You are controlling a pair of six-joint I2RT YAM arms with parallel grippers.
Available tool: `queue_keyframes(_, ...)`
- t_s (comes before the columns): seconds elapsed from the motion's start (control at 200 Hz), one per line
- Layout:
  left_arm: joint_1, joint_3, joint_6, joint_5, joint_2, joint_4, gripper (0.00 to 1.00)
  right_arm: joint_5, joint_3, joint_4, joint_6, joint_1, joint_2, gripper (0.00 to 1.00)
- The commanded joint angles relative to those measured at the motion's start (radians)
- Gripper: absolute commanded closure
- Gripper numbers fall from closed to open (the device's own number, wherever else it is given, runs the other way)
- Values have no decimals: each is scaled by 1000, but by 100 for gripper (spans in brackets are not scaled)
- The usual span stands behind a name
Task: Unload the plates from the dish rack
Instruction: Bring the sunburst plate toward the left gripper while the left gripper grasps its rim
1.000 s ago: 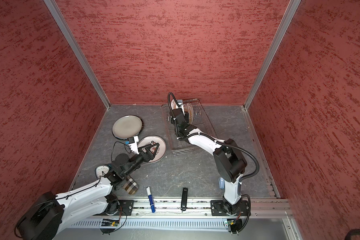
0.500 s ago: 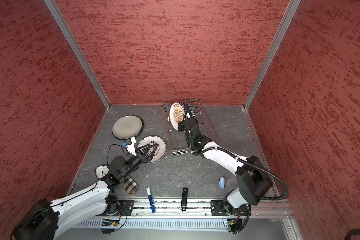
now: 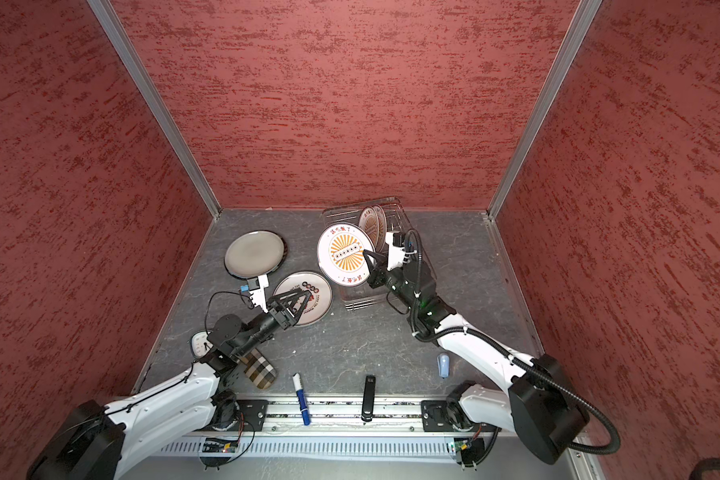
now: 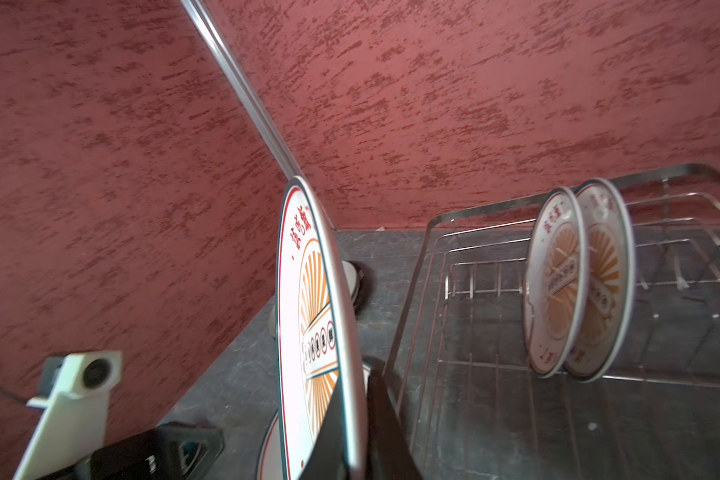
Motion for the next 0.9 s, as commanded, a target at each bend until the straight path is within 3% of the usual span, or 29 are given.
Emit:
queue_keyframes(0.0,-18,-10,1,35,39,118,1,-180,-51,207,98,-5,-44,100)
queue_keyframes(0.215,-67,6,12,-49,106,143,1,-208,-196,397,191,-6,-37,100)
queue_keyframes(0.421,-85,13,25,-20,123,174,0,-284,-220,538,233,-5,58,100)
queue_keyframes(0.596,-97,19,19,-21,134,172,17,-316,-212,580,237,-5,103,100)
queue_keyframes(0.892,-122,34,18,-41,143,148,49,-245,-242,524,191,-4,52,100)
